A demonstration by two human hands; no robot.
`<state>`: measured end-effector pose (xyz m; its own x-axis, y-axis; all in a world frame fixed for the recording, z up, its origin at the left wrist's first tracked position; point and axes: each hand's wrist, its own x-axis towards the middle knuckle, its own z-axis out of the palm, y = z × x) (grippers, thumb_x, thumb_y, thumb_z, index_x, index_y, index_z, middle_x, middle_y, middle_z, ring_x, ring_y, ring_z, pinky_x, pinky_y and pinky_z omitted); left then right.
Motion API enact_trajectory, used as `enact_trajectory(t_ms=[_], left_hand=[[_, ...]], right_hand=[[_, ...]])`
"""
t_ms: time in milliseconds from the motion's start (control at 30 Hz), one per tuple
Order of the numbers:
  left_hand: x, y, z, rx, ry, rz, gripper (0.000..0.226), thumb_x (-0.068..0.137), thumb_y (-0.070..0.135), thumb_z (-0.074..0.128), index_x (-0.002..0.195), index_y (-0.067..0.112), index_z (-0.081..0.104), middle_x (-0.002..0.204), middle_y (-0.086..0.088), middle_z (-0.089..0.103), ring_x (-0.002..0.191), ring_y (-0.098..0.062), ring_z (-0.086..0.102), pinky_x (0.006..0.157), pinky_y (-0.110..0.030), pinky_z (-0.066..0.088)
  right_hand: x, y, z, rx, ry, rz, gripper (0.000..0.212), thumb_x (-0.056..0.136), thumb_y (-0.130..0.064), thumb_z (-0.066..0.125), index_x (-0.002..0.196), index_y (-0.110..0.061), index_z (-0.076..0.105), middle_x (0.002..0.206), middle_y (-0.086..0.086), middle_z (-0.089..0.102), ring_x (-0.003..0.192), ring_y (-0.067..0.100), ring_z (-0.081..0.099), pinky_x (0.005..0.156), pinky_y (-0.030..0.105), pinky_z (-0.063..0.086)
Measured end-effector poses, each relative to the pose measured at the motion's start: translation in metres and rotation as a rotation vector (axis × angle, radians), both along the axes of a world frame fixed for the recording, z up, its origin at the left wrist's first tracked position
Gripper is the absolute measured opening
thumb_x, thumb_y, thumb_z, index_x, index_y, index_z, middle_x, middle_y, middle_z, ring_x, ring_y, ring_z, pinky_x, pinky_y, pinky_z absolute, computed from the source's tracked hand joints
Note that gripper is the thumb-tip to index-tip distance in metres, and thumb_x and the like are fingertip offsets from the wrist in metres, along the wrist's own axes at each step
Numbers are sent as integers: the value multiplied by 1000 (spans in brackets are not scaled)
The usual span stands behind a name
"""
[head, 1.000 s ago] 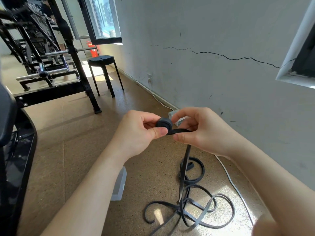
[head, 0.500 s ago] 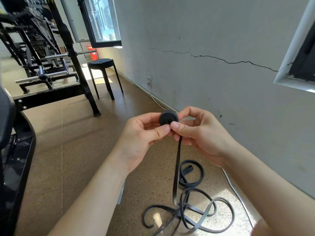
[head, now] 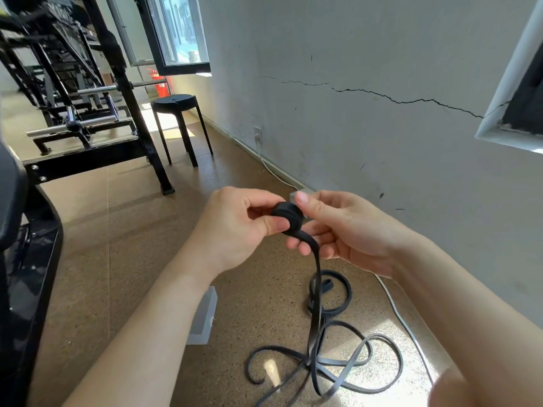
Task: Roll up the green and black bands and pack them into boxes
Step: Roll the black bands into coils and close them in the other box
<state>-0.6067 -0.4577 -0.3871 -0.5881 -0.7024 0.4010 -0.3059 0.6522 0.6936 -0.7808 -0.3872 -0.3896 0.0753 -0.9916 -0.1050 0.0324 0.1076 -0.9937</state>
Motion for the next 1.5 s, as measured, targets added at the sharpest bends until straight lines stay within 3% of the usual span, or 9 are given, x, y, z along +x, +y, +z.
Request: enact_trajectory(t_ms=[167, 367, 500, 667, 800, 1167, 1267, 1400, 1500], left_hand=[[2, -2, -1, 68, -20, -36, 23, 79, 10, 74, 91, 31, 73, 83, 10, 73, 85, -7, 67, 82, -34, 55], [-7, 2, -13, 681, 406, -277, 32, 78, 19, 66, 103, -1, 68, 83, -12, 70, 67, -18, 64, 74, -26, 54], [-5, -3, -13, 446, 313, -169, 35, 71, 44, 74, 88, 13, 76, 83, -17, 72, 80, -23, 66, 80, -36, 53], [1, -9, -5, 229, 110, -102, 24, 68, 42, 70, 82, 23, 76, 67, 11, 68, 66, -3, 59, 64, -16, 42], [3, -10, -3, 166, 16, -84, 17, 68, 39, 70, 79, 27, 74, 65, 14, 66, 62, 1, 57, 60, -10, 40], [-5, -6, -17, 644, 360, -224, 34, 72, 24, 76, 99, 5, 72, 80, -12, 72, 79, -20, 65, 76, -32, 47], [-6, -6, -16, 480, 341, -159, 26, 72, 23, 76, 90, 6, 74, 82, -13, 71, 81, -24, 67, 84, -39, 52], [0, -9, -8, 185, 126, -85, 9, 74, 15, 76, 80, 21, 74, 78, 11, 67, 77, -7, 62, 72, -22, 48], [3, -10, -5, 0, -46, -27, 20, 74, 10, 78, 78, 28, 72, 77, 14, 64, 76, -6, 60, 72, -24, 49]], right_hand=[[1, 0, -2, -11, -44, 4, 35, 83, -32, 65, 104, -14, 44, 85, 24, 71, 64, 23, 61, 50, 21, 40], [2, -3, -5, -81, -312, 3, 33, 78, -22, 71, 97, -16, 43, 82, 23, 64, 72, 29, 56, 49, 20, 48], [2, -2, -5, -73, -291, 9, 34, 81, -26, 64, 108, -17, 44, 87, 25, 69, 67, 24, 66, 51, 21, 47], [0, -1, -3, -10, -73, 24, 64, 79, -48, 62, 123, -4, 49, 85, 21, 71, 64, 21, 63, 48, 20, 44], [2, -3, -6, -11, -35, 13, 54, 79, -46, 64, 116, -10, 49, 80, 17, 71, 62, 19, 60, 48, 20, 41], [-2, -2, -6, -92, -353, 4, 28, 81, -22, 65, 97, -16, 42, 75, 20, 66, 64, 23, 60, 51, 20, 49], [-4, -2, -6, -79, -267, 23, 41, 78, -31, 70, 106, -16, 45, 85, 24, 69, 67, 25, 65, 51, 21, 48], [-6, -1, -3, -16, -65, 50, 67, 79, -45, 68, 124, 0, 46, 86, 23, 71, 66, 24, 64, 49, 22, 44], [-2, -3, -8, -6, 27, 29, 61, 83, -46, 62, 122, -2, 45, 79, 18, 70, 61, 20, 61, 48, 21, 40]])
